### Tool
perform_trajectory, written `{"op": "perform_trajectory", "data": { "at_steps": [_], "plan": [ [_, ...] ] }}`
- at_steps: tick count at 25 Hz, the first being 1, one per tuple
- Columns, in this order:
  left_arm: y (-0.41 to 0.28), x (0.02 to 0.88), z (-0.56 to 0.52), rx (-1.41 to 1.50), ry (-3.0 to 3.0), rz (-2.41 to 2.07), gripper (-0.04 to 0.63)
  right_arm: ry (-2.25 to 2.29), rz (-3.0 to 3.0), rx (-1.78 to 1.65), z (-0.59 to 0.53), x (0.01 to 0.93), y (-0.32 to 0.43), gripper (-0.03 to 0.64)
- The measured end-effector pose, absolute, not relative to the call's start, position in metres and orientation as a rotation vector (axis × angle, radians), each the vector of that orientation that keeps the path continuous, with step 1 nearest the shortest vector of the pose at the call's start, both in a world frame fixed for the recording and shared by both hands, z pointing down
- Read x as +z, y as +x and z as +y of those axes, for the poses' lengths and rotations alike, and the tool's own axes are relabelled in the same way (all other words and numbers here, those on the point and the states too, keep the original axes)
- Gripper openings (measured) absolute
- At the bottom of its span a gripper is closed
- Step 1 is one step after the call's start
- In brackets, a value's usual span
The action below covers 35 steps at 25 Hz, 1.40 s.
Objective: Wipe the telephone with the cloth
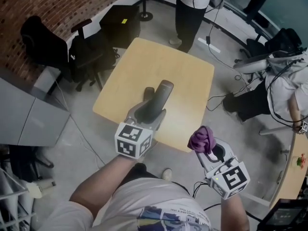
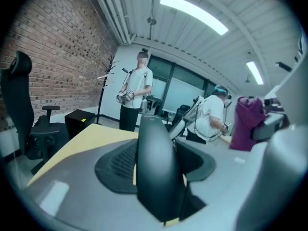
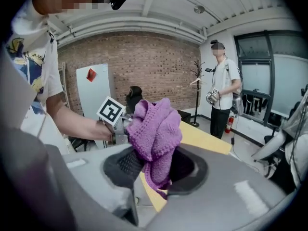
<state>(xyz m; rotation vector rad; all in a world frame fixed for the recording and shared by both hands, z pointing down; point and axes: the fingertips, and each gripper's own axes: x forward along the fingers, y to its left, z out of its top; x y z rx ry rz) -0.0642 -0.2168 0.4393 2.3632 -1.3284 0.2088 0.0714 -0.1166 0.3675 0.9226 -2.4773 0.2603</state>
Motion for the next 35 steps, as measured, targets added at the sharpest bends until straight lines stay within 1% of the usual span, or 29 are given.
{"op": "perform_trajectory", "data": {
  "at_steps": [5, 10, 15, 21, 24, 35],
  "plan": [
    [-0.043, 0.391, -0.18, 0.137, 2.479, -1.278, 0.256, 0.829, -2.629, 0.084, -0.138, 0.303, 0.041, 0.121],
    [-0.019, 0.371, -0.159, 0.114, 2.532, -1.277, 0.256, 0.604, -2.754, -0.063, -0.135, 0.254, -0.003, 0.121],
    [-0.008, 0.365, -0.152, 0.113, 2.557, -1.268, 0.255, 0.357, -2.757, -0.108, -0.112, 0.257, -0.052, 0.121],
    [-0.007, 0.362, -0.141, 0.08, 2.557, -1.276, 0.255, 0.153, -2.664, -0.168, -0.09, 0.29, -0.077, 0.121],
    [-0.012, 0.363, -0.137, 0.058, 2.556, -1.286, 0.255, 0.165, -2.652, -0.188, -0.097, 0.294, -0.079, 0.121],
    [-0.018, 0.354, -0.115, 0.013, 2.543, -1.31, 0.255, 0.367, -2.628, -0.282, -0.151, 0.269, -0.047, 0.121]
  ]
}}
